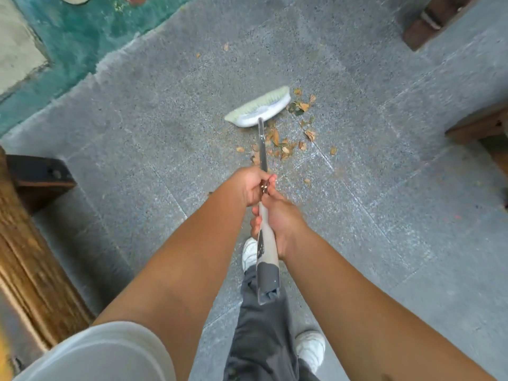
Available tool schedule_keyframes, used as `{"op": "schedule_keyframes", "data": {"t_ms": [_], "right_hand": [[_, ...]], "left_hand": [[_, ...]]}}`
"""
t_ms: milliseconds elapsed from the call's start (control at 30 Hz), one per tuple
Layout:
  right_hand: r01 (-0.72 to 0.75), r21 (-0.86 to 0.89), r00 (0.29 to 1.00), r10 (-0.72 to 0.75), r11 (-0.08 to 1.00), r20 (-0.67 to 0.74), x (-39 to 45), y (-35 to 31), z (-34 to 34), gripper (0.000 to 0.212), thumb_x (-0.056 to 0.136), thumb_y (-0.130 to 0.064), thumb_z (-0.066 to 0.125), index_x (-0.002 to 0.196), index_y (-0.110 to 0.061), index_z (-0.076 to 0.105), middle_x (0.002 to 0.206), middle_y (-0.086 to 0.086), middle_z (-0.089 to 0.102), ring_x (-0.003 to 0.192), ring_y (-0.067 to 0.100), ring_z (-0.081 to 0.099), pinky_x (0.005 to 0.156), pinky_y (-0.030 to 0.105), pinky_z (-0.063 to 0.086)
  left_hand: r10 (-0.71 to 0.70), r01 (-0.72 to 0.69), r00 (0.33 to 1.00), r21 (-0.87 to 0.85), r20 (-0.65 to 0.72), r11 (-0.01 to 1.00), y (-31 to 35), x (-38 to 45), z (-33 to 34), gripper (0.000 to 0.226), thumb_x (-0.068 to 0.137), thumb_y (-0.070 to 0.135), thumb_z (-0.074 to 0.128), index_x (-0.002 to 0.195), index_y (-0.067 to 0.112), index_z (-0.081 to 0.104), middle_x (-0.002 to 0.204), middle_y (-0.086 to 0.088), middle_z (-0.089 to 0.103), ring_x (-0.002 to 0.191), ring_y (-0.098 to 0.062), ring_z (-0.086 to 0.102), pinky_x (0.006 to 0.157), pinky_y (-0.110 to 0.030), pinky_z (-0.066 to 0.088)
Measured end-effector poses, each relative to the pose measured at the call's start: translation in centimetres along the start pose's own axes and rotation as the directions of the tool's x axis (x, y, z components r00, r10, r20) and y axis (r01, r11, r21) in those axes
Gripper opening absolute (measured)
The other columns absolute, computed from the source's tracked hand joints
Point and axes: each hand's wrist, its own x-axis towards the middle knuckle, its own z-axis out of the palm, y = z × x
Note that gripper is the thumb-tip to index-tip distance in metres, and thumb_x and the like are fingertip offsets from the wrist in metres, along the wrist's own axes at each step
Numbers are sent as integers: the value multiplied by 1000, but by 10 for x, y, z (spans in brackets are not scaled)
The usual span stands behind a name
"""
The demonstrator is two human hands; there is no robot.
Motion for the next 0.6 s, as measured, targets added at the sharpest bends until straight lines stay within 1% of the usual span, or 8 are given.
{"op": "schedule_keyframes", "data": {"t_ms": [67,100,200,267,333,400,500,600], "right_hand": [[-16,1,1000,16,1000,-15,-23,30,-23,27,99,-25,47,119,-39,60,60,4,52,37,12,44,36,19,39],[-22,1,1000,22,1000,-18,-36,44,-35,28,99,-25,48,119,-40,61,60,4,52,38,12,45,37,20,40],[-20,-14,1000,20,1000,-18,-68,79,-70,31,97,-22,50,118,-42,62,60,3,54,40,13,46,38,23,41],[3,-21,1000,-4,1000,-28,-84,94,-88,31,96,-20,52,120,-38,62,60,4,55,39,14,45,37,23,40],[40,-26,999,-41,999,-18,-97,99,-101,31,97,-16,51,121,-32,61,59,6,54,37,14,44,36,22,39],[63,-3,998,-63,998,-3,-105,98,-105,31,97,-14,51,120,-32,61,58,7,54,36,14,44,36,22,39],[119,18,993,-119,993,16,-101,84,-95,36,96,-15,51,126,-34,58,57,6,56,37,15,45,37,22,39],[174,70,983,-178,982,50,-82,58,-74,42,94,-12,52,129,-35,55,57,5,55,37,14,45,37,21,40]], "left_hand": [[-5,4,1000,-55,-16,998,-41,-15,0,19,97,-3,38,82,-2,50,73,-6,54,58,-8,50,39,-18,48],[-2,0,1000,-66,-28,998,-61,-23,1,19,96,-4,37,81,-1,49,75,-6,54,60,-8,48,40,-16,47],[-1,-1,998,-42,-62,999,-116,-44,8,16,97,-2,39,85,0,49,75,-6,55,57,-7,45,39,-15,44],[8,-9,995,-5,-104,1000,-141,-59,15,11,96,-2,40,93,-2,51,74,-7,55,55,-8,46,40,-16,43],[63,-57,983,39,-175,998,-155,-68,24,11,94,-4,43,93,-1,53,74,-7,56,55,-10,48,45,-19,43],[130,-122,975,53,-180,991,-156,-77,30,13,92,-6,42,92,0,53,73,-8,54,56,-11,48,49,-21,41],[185,-179,972,57,-146,982,-135,-78,34,14,92,-5,44,102,-2,54,70,-6,55,53,-10,48,47,-21,43],[232,-218,967,132,-102,967,-93,-61,42,11,93,-2,44,94,0,55,67,-4,52,52,-9,47,49,-22,42]]}}
